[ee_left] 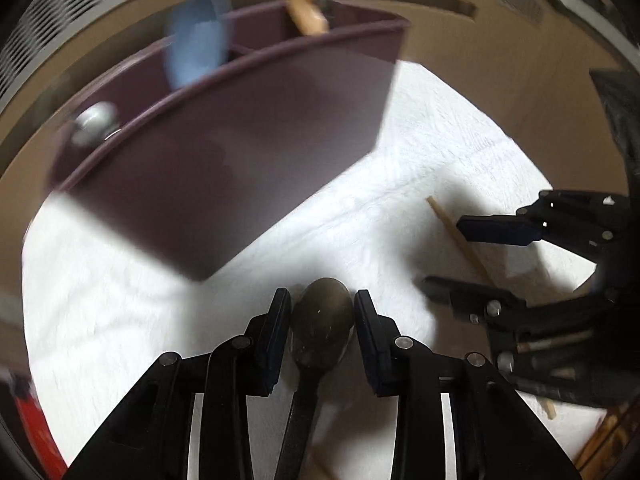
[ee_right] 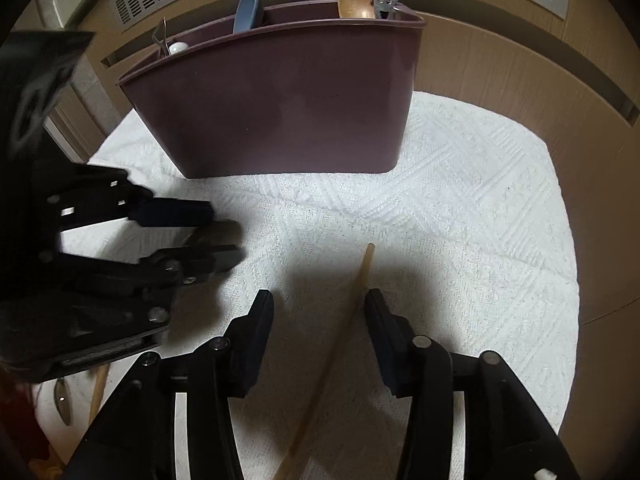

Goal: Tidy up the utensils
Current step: 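Grasp the black-handled spoon with the left gripper while the right grasps a wooden chopstick, then lift the spoon and chopstick over the caddy and open both grippers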

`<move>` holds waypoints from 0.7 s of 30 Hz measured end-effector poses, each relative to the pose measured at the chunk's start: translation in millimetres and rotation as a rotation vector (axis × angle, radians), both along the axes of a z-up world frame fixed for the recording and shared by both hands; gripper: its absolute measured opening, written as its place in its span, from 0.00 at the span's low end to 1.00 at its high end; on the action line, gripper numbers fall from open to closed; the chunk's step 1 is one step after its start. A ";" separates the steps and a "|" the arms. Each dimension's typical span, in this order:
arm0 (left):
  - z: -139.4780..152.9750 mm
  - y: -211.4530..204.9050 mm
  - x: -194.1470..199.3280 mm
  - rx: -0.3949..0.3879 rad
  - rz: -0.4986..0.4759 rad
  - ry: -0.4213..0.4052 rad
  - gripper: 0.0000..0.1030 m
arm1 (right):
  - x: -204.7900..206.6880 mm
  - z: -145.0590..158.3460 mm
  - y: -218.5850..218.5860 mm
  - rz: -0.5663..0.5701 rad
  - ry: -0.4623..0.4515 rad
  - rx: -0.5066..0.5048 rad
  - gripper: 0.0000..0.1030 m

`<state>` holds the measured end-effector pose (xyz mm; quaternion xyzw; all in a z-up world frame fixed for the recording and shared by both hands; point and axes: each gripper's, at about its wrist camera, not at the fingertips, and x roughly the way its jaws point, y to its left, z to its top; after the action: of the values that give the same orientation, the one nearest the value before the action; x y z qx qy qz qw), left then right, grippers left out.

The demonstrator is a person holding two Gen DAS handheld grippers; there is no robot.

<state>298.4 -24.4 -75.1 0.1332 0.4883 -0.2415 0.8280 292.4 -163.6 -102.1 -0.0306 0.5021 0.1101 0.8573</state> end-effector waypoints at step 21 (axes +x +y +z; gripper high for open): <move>118.9 40.9 -74.5 -0.197 0.213 -0.329 0.32 | -64.2 97.8 10.5 0.053 -0.232 0.050 0.05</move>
<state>224.0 16.5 43.7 0.0372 0.3320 -0.1742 0.9263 228.2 -153.2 -4.3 -0.0352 0.3956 0.1407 0.9069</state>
